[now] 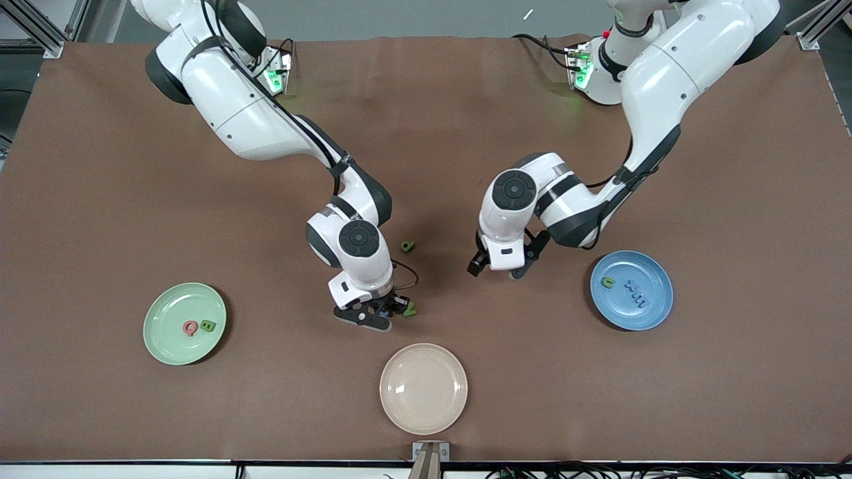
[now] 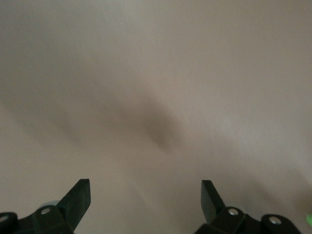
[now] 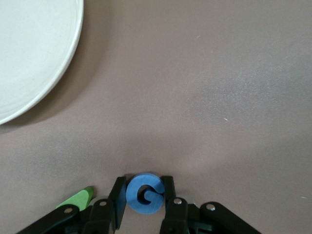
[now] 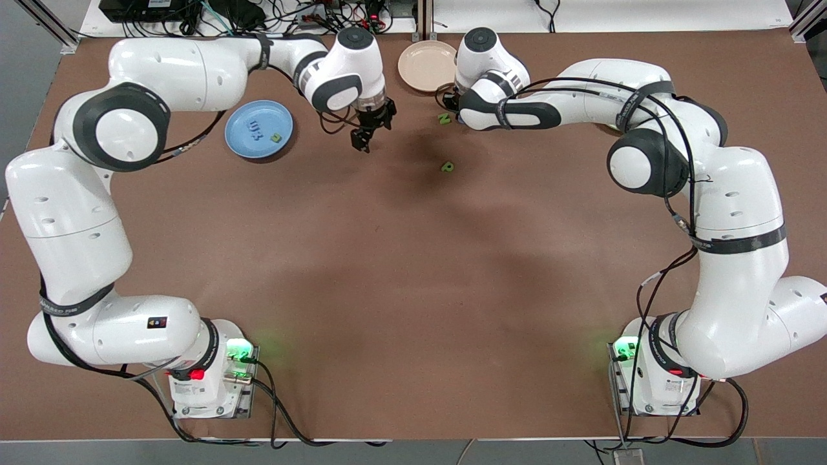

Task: Sort upper and lower case letters into plates
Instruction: 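Grasp the green d with the left gripper while the right gripper carries G, then release the blue G on the green plate with the right gripper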

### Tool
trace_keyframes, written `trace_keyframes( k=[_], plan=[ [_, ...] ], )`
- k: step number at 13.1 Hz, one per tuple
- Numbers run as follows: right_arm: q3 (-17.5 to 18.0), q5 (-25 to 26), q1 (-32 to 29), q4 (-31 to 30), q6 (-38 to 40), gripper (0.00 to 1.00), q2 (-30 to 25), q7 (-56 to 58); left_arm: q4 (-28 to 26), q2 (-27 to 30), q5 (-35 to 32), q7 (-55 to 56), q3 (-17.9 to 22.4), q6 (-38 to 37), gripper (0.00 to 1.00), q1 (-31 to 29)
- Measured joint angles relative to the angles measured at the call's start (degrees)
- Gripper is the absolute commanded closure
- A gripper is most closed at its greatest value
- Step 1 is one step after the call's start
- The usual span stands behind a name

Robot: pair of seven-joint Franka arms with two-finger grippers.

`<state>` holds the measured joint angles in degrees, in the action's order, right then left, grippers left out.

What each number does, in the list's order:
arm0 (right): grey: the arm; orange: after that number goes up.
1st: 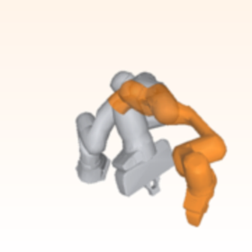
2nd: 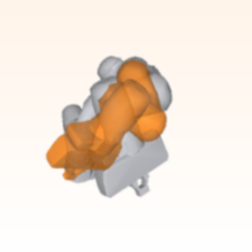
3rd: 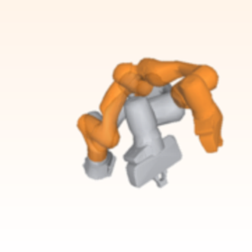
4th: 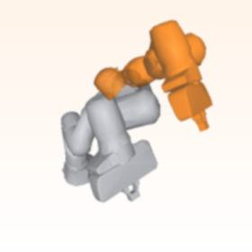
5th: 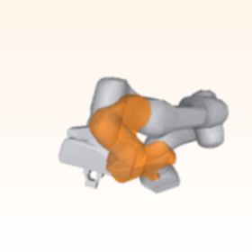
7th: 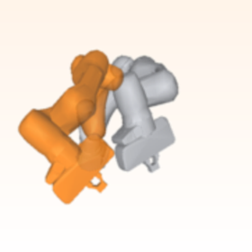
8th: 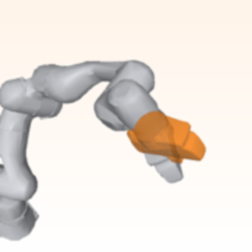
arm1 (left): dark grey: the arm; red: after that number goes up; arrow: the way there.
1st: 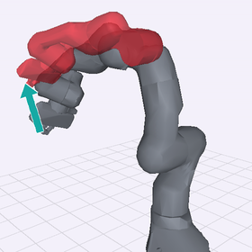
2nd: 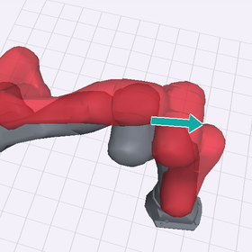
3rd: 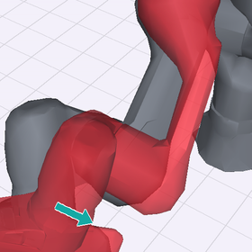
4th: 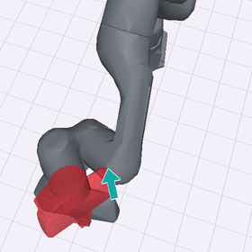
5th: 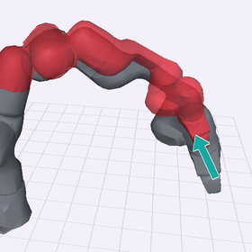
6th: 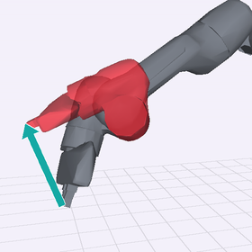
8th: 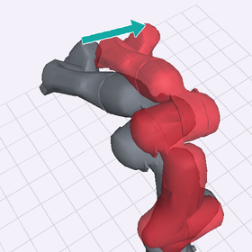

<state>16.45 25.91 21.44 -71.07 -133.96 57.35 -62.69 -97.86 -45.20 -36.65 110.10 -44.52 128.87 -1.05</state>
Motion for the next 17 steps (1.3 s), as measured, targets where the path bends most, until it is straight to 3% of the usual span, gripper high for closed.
trace_keyframes(
  k=[4,7,11,17],
  plan=[
    [-0.2,0.0,-1.3,1.2,5.3,0.95,-0.3,4.4,1.0,-1.6,0.0,6.2,0.6,2.0,0.03,5.2],
    [2.4,0.0,-7.4,2.4,11.8,0.95,-2.3,14.5,4.0,-3.8,0.0,8.0,1.9,2.3,0.07,9.4],
    [6.1,-0.1,-18.5,2.4,20.4,0.95,-5.7,31.5,12.4,-6.8,0.4,10.7,10.9,2.7,0.13,21.1],
    [6.3,-0.1,-30.7,0.7,23.0,0.93,-6.4,56.3,19.3,-9.5,0.6,10.6,19.9,2.7,0.19,33.3]
  ],
)
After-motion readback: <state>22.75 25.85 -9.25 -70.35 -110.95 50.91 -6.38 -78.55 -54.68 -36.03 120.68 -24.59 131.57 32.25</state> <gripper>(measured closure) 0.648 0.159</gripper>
